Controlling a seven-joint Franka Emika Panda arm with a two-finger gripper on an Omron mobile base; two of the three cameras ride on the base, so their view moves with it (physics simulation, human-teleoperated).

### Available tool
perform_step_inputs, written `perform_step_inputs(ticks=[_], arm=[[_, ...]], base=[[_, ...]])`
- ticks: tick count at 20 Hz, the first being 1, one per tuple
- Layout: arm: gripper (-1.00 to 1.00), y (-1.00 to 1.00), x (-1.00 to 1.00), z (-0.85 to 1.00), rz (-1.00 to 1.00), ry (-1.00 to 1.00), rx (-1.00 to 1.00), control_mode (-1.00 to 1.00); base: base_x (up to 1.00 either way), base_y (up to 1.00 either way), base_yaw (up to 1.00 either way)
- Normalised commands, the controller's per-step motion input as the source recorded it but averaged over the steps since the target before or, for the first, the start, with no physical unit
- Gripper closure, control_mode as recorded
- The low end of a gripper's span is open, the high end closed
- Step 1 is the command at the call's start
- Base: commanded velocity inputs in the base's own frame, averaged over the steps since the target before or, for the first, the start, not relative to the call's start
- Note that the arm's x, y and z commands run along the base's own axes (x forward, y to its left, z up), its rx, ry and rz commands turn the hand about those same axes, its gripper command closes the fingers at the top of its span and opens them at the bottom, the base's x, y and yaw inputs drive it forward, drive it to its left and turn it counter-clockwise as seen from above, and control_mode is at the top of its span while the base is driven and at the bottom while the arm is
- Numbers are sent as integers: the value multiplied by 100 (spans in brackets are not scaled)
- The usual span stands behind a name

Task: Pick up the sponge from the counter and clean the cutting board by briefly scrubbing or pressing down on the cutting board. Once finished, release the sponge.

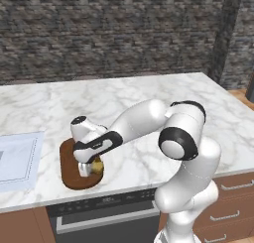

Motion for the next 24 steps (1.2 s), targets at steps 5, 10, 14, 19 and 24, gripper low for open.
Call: perform_step_inputs(ticks=[5, 10, 14, 19, 24], arm=[[100, -26, -29, -9, 16, 0, 0, -100], [100, -29, -42, -12, 10, 0, 1, -100], [100, -16, -30, -10, 9, 0, 0, -100], [100, 0, 31, -16, 10, 0, 1, -100], [100, 0, 67, -8, 13, 0, 2, -100]], base=[[0, 0, 0], [0, 0, 0], [0, 0, 0], [0, 0, 0], [0, 0, 0]])
